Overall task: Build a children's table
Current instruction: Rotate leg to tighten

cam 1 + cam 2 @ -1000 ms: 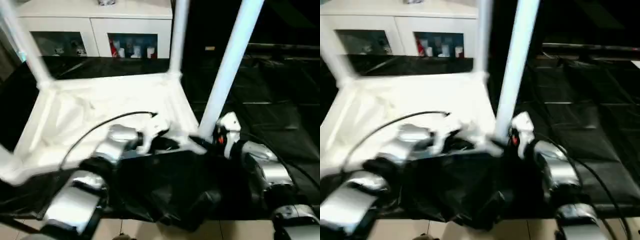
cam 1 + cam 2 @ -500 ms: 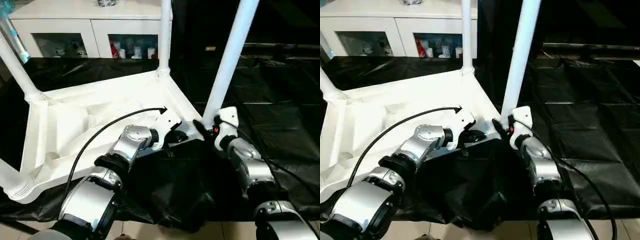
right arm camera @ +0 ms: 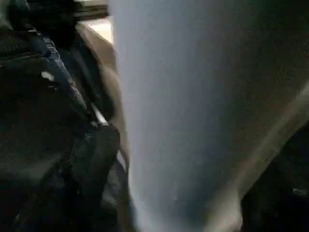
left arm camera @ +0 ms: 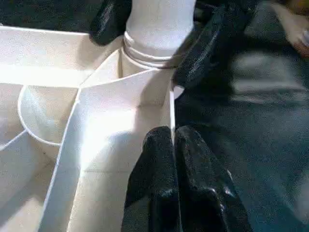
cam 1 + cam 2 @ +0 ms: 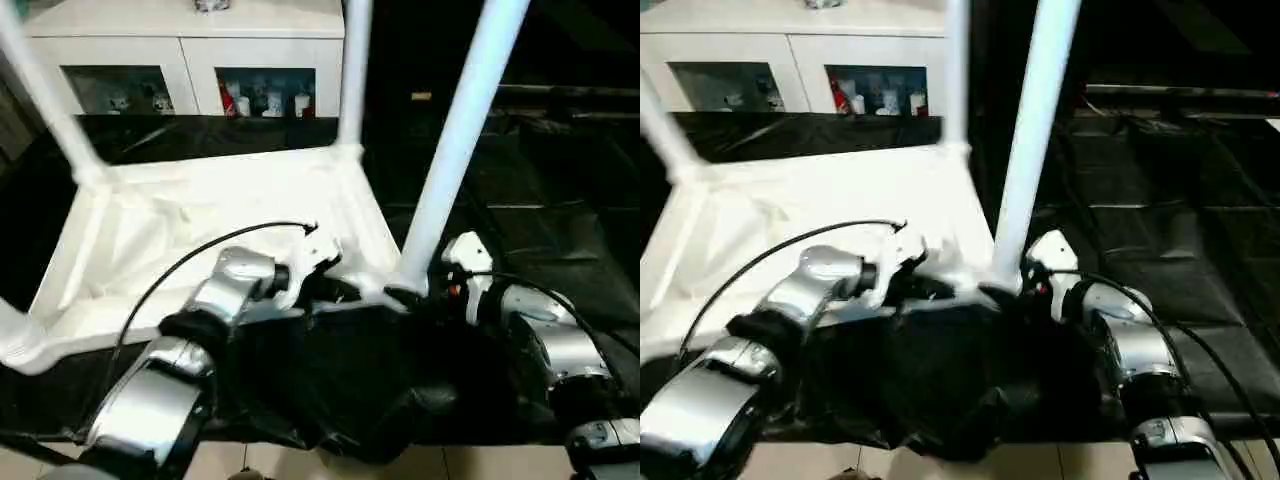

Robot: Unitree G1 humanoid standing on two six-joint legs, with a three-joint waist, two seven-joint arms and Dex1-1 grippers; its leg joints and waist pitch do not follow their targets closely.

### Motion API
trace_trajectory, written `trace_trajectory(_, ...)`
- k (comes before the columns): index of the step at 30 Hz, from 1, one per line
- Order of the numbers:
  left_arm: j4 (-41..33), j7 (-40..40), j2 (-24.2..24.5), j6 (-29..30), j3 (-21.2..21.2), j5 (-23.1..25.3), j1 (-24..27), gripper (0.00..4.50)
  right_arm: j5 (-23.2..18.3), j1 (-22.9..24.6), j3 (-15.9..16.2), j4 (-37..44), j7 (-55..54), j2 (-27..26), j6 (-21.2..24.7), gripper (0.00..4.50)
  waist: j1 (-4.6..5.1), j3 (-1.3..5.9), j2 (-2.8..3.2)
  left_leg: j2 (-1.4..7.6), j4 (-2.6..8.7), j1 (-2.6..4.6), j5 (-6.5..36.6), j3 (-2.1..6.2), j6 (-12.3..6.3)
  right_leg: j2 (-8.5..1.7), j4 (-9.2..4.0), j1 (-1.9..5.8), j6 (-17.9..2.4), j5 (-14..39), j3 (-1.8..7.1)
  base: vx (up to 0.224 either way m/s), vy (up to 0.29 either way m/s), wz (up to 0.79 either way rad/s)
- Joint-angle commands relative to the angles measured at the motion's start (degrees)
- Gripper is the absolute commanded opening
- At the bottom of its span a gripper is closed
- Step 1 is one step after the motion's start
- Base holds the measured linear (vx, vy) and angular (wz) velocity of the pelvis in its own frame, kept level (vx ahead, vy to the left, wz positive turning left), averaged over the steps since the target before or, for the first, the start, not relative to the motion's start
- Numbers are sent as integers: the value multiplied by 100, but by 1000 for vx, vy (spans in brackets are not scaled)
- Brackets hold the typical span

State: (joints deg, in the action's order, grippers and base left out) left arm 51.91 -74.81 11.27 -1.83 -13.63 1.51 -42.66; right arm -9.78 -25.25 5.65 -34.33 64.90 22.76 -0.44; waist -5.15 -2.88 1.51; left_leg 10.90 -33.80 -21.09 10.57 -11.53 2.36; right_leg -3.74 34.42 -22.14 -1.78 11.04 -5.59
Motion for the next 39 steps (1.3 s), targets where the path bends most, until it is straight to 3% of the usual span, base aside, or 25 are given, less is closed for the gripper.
trace_trajectory(1, -282, -501, -38, 48, -98, -236, 79, 0, -7, -31, 116, 88, 227, 76, 28, 365, -9, 350, -80, 346, 354, 66, 957, 155, -619, -571, -466, 259, -1207, 1305, 345, 0, 0, 0)
trace_trajectory(4, -269, -494, -11, 29, -64, -218, 69, 0, 15, -41, 131, 72, 286, 111, 42, 365, -10, 350, -88, 345, 355, 66, 962, 157, -574, -571, -461, 258, -1203, 1312, 345, 0, 0, 0)
trace_trajectory(13, -364, -348, 48, 22, -8, -188, 92, 0, -55, -1, 182, 104, 501, 93, 166, 295, -16, 368, -100, 333, 333, 50, 776, 152, -636, -565, -433, 268, -1211, 1088, 341, 0, 0, 0)
trace_trajectory(16, -259, -108, -17, -32, 8, -122, 46, 0, -21, 30, 154, 77, 336, 37, 175, 276, -12, 354, -104, 326, 337, 58, 863, 150, -591, -568, -461, 262, -1170, 1285, 340, 0, 0, 0)
trace_trajectory(21, 344, 1479, -420, -73, 225, 107, -304, 0, 403, -35, -84, -515, -1500, -458, 242, 267, 37, 319, -121, 294, 359, 94, 1092, 160, -385, -575, -554, 228, -979, 1970, 332, 0, 0, 0)
trace_trajectory(22, 344, 1479, -420, -73, 225, 107, -304, 0, 403, -35, -84, -515, -1500, -458, 242, 267, 50, 318, -127, 300, 363, 98, 1126, 165, -350, -583, -558, 220, -957, 2048, 338, 0, 0, 0)
trace_trajectory(25, 614, 2377, -769, 8, 286, 202, -501, 0, 373, -160, -423, -887, -2959, -959, 478, 266, 71, 320, -120, 306, 381, 126, 1177, 181, -269, -576, -572, 210, -914, 2079, 345, 0, 0, 0)
trace_trajectory(28, 751, 2795, -982, 50, 292, 244, -607, 0, 330, -272, -577, -1075, -3647, -1248, 541, 266, 87, 343, -126, 293, 375, 112, 1119, 173, -266, -580, -543, 230, -984, 1774, 356, 0, 0, 0)
trace_trajectory(30, 918, 3061, -1159, 25, 280, 262, -714, 0, 389, -400, -661, -1230, -4115, -1522, 485, 266, 108, 345, -88, 294, 376, 100, 1047, 171, -283, -583, -534, 225, -1022, 1586, 364, 0, 0, 0)
trace_trajectory(33, 1019, 3130, -1282, -49, 246, 315, -774, 0, 668, -464, -390, -1235, -4122, -1718, 164, 266, 115, 351, -103, 284, 368, 91, 1013, 168, -328, -584, -529, 245, -1039, 1474, 361, 0, 0, 0)
trace_trajectory(34, 1030, 3094, -1292, -74, 250, 320, -777, 0, 677, -468, -353, -1205, -4042, -1751, 65, 301, 114, 346, -87, 284, 367, 88, 1034, 166, -348, -590, -536, 246, -1036, 1472, 361, 0, 0, 0)
trace_trajectory(36, 1028, 2975, -1265, -106, 248, 309, -766, 0, 588, -479, -363, -1127, -3893, -1756, -39, 336, 120, 343, -102, 286, 372, 85, 1066, 169, -385, -586, -535, 255, -1032, 1500, 358, 0, 0, 0)
trace_trajectory(39, 998, 2680, -1161, -230, 218, 253, -722, 0, 420, -496, -391, -986, -3441, -1645, -152, 349, 119, 346, -99, 290, 372, 81, 1086, 172, -425, -592, -537, 263, -1033, 1523, 358, 0, 0, 0)
